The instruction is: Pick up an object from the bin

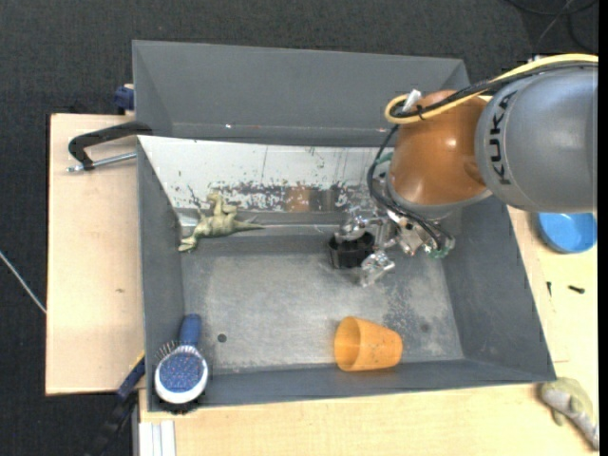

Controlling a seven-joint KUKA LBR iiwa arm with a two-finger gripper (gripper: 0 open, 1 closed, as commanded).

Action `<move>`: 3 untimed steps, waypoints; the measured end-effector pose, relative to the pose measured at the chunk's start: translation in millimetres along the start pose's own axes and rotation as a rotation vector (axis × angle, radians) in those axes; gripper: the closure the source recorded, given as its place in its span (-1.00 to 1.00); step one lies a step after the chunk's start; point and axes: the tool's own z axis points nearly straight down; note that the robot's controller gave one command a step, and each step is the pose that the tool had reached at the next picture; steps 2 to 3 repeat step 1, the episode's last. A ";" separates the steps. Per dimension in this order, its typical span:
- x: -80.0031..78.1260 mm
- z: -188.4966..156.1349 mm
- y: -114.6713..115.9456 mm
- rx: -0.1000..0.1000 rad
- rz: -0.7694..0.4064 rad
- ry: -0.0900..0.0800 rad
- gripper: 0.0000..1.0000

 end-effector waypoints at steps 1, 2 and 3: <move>-5.5 -164.4 -12.7 -0.012 -0.158 0.018 1.00; -5.5 -164.4 -12.7 -0.012 -0.158 0.018 1.00; -5.5 -164.4 -12.7 -0.012 -0.158 0.018 1.00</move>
Offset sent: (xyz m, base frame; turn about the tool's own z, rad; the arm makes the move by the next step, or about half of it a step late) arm 0.0004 -0.0097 0.1580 -0.1589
